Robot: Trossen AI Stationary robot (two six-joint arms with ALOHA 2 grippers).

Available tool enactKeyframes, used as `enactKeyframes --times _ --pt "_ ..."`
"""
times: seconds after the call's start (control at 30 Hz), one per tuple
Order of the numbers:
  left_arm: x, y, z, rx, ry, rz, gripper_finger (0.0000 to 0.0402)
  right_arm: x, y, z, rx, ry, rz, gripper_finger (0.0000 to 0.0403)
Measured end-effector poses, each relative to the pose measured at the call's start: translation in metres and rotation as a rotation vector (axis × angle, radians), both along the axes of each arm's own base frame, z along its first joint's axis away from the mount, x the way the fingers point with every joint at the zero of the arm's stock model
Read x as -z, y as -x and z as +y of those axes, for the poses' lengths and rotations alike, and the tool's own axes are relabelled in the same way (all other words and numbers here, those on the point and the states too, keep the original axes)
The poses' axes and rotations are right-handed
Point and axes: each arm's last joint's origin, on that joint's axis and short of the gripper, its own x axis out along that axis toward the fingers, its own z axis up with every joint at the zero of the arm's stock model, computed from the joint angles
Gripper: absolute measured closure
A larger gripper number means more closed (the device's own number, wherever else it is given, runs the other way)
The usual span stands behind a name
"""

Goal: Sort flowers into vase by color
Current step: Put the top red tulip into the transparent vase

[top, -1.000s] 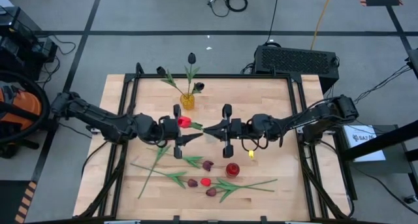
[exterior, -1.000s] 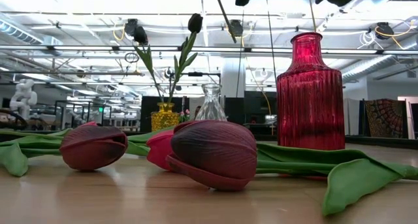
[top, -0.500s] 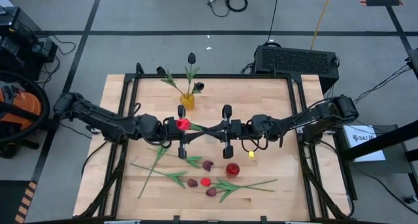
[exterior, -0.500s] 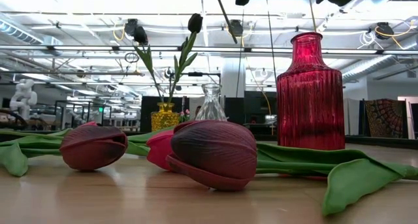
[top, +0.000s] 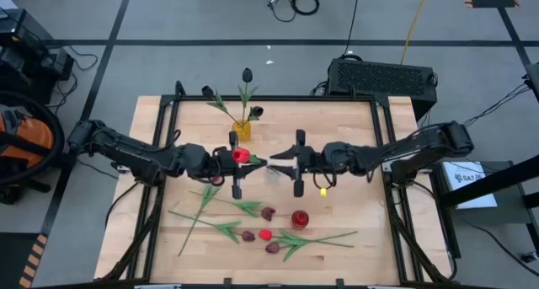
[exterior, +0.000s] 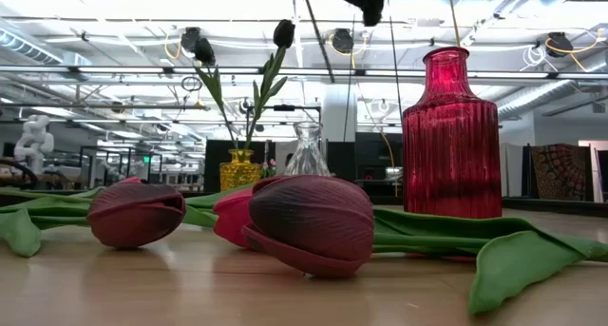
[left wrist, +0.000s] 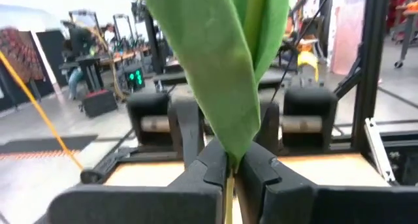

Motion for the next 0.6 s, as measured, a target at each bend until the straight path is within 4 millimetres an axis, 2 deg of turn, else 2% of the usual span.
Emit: enactKeyframes --times 0.23,0.4,0.6 --pt "0.004 -0.001 0.007 -0.026 0.02 0.041 0.0383 -0.018 0.034 -0.004 -0.005 0.031 0.125 0.0249" --pt "0.007 -0.002 0.011 -0.04 0.025 0.066 0.0382 -0.029 0.052 -0.007 -0.005 0.034 0.141 0.0249" --pt "0.011 -0.002 0.011 -0.046 0.037 0.104 0.0382 -0.032 0.065 -0.008 -0.006 0.044 0.185 0.0255"
